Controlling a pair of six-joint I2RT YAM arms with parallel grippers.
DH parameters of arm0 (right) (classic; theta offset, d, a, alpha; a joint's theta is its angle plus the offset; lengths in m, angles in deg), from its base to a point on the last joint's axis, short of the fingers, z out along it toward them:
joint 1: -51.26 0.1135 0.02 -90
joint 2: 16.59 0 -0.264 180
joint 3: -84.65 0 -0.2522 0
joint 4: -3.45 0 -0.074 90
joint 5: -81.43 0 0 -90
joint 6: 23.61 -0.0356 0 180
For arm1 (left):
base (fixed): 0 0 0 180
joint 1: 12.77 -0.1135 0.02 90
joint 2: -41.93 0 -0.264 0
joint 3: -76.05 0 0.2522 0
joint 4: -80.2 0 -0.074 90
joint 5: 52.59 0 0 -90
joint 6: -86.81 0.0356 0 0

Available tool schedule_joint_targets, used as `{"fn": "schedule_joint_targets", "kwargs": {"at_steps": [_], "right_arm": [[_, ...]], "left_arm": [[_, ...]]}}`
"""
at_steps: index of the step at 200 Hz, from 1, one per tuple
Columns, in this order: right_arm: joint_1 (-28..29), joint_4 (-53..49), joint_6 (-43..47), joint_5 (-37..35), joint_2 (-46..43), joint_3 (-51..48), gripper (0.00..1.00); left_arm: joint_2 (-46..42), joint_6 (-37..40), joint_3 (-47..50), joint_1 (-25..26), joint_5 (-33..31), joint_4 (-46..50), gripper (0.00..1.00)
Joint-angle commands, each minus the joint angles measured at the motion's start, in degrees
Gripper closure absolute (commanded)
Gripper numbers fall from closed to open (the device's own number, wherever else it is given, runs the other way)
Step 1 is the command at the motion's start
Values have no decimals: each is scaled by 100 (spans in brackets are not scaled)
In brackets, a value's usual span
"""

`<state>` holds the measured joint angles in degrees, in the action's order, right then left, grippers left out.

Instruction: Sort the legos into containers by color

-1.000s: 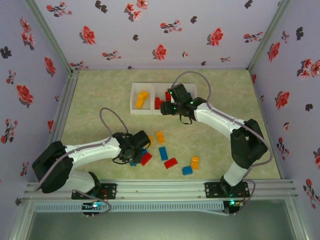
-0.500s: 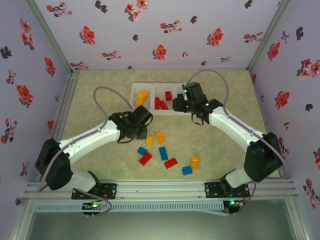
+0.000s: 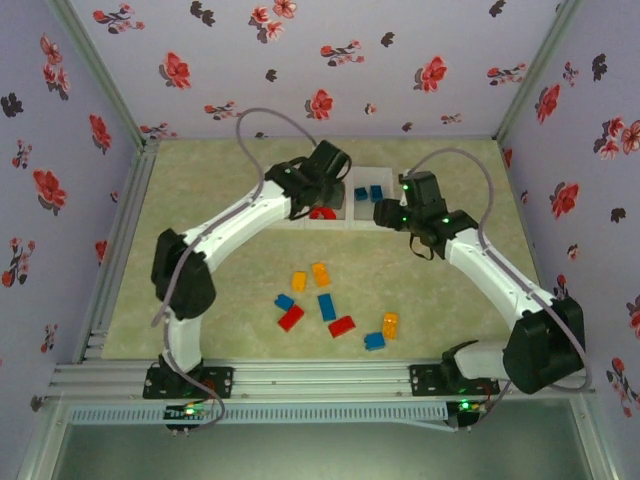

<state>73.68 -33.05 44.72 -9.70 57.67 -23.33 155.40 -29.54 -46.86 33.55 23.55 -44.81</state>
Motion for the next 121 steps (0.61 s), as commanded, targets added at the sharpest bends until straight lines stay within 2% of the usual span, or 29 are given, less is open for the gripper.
{"fn": "schedule_joint_targets", "kwargs": {"at_steps": [1, 59, 69, 89, 121], "right_arm": [[-182, -77, -83, 182, -193, -164, 37], [-333, -126, -48, 297, -261, -233, 37], [-348, -133, -39, 314, -255, -231, 37], [-359, -158, 8, 332, -226, -220, 37], [-361, -160, 53, 315, -158, -236, 37]], "left_arm": [[690, 192, -859, -36, 204, -26, 73], [2036, 261, -2171, -31, 698, -806, 71], [2268, 272, -2520, -36, 701, -686, 66], [2581, 296, -3058, -53, 701, -416, 46], [2318, 337, -2818, -88, 594, -525, 41]]}}
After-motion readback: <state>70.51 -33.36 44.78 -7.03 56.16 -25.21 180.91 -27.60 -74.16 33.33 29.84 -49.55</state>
